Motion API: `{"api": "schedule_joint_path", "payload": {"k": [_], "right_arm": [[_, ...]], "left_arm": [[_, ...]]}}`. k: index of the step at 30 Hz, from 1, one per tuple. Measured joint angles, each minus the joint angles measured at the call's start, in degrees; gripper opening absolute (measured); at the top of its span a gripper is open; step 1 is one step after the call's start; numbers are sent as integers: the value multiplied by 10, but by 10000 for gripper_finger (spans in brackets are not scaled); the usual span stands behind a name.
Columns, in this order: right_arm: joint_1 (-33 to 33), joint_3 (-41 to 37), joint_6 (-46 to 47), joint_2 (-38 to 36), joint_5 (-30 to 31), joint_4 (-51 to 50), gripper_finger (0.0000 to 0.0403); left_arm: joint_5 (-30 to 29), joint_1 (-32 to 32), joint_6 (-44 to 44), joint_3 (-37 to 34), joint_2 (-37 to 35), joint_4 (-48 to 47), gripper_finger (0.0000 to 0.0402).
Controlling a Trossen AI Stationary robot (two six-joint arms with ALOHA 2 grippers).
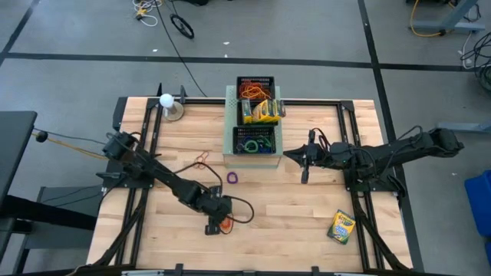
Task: Pick & Place Office Desk Supplies
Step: Put the orange spring keychain into the bottom black bin on the shelf
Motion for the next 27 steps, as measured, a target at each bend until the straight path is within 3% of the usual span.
{"api": "schedule_joint_path", "payload": {"k": [5,10,14,21,27], "right_arm": [[0,0,-6,0,0,1,16],[0,0,-6,0,0,4,16],[0,0,-14,0,-1,8,16],[0,0,-15,0,-2,16,15],[0,0,-14,0,-2,12,15]], "left_arm": [[-1,0,0,12,21,-2,174],[-30,3,-2,12,23,-3,167],[-15,7,-4,12,23,-9,127],[-15,7,-7,9,1,-50,18],[-45,2,-31,-1,-67,-65,13]]}}
